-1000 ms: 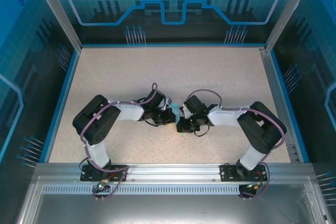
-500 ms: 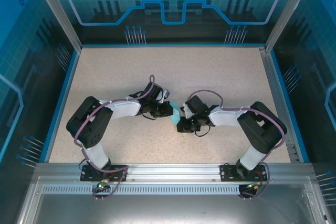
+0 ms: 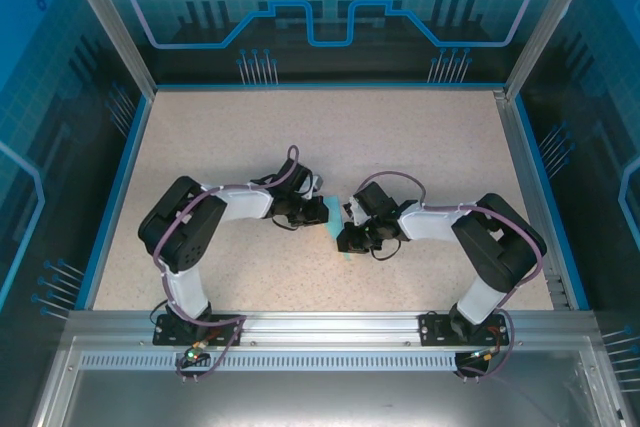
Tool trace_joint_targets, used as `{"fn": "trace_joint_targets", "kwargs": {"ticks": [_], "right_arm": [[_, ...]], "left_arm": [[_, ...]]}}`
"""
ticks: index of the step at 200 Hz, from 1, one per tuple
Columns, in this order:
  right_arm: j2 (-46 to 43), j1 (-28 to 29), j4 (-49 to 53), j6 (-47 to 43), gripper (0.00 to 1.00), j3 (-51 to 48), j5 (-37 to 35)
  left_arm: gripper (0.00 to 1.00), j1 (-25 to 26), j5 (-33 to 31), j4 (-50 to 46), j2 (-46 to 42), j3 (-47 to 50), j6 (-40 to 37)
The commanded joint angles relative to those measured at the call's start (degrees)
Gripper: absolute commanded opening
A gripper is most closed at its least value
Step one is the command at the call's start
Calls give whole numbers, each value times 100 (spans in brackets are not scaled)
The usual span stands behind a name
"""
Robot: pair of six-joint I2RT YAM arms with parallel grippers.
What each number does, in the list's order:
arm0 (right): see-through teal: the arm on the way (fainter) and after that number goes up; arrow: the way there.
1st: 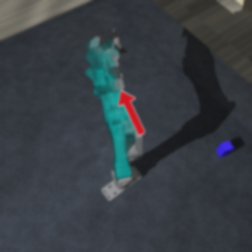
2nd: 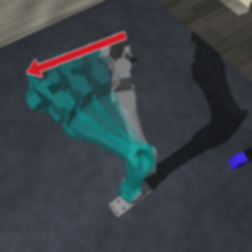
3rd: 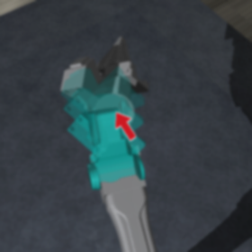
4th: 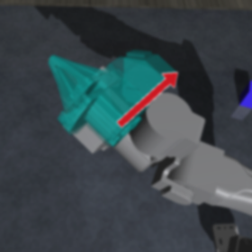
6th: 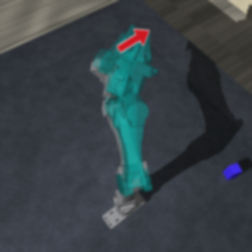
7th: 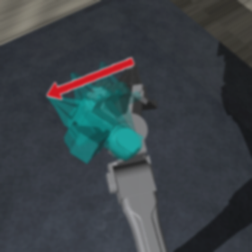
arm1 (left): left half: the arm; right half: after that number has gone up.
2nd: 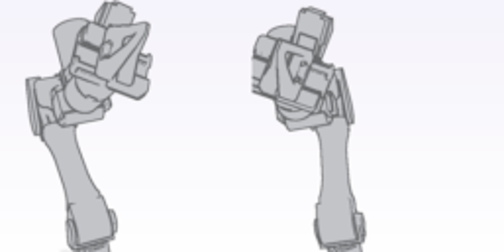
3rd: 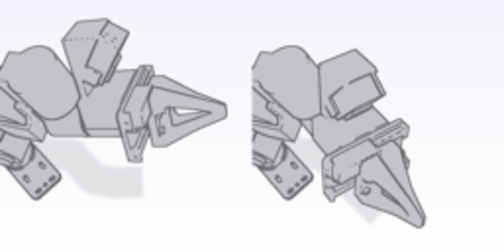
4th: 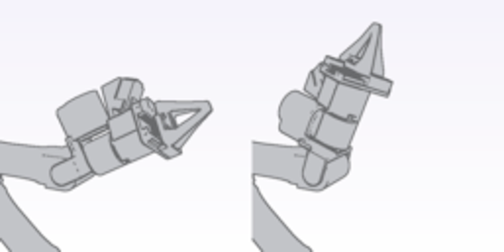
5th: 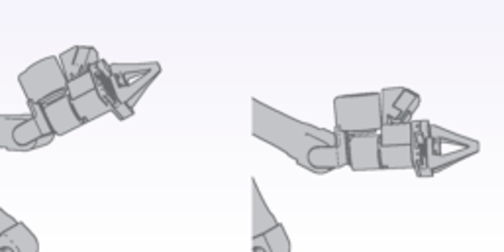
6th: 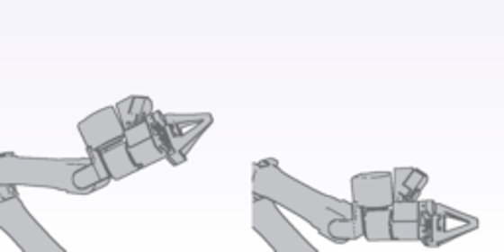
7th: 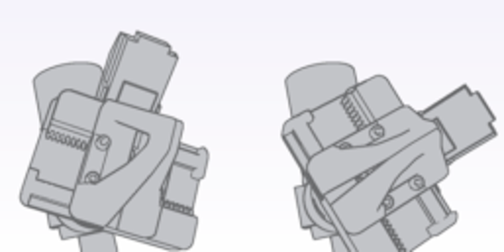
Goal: Fold a paper plane with a square sheet of paper (pick it up from the middle)
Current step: Fold the wing for the fifth time at the center of the table.
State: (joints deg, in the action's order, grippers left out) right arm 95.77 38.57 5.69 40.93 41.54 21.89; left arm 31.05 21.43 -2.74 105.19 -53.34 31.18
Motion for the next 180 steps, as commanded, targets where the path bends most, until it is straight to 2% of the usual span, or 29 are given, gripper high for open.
{"fn": "trace_joint_targets", "kwargs": {"ticks": [1,47,91,134,180], "right_arm": [[319,18,525,47,11,-294,-230],[76,19,488,11,11,-289,-163],[-322,16,503,-32,12,303,-98],[202,24,547,-81,12,771,-167],[463,19,607,-202,11,647,-109]], "left_arm": [[9,-59,-34,-59,175,-227,-193],[9,-65,-147,-254,298,-256,-236],[9,-66,-166,-385,310,-234,-275],[8,-64,-148,-394,345,-225,-241],[8,-65,-248,-600,430,-299,-152]]}}
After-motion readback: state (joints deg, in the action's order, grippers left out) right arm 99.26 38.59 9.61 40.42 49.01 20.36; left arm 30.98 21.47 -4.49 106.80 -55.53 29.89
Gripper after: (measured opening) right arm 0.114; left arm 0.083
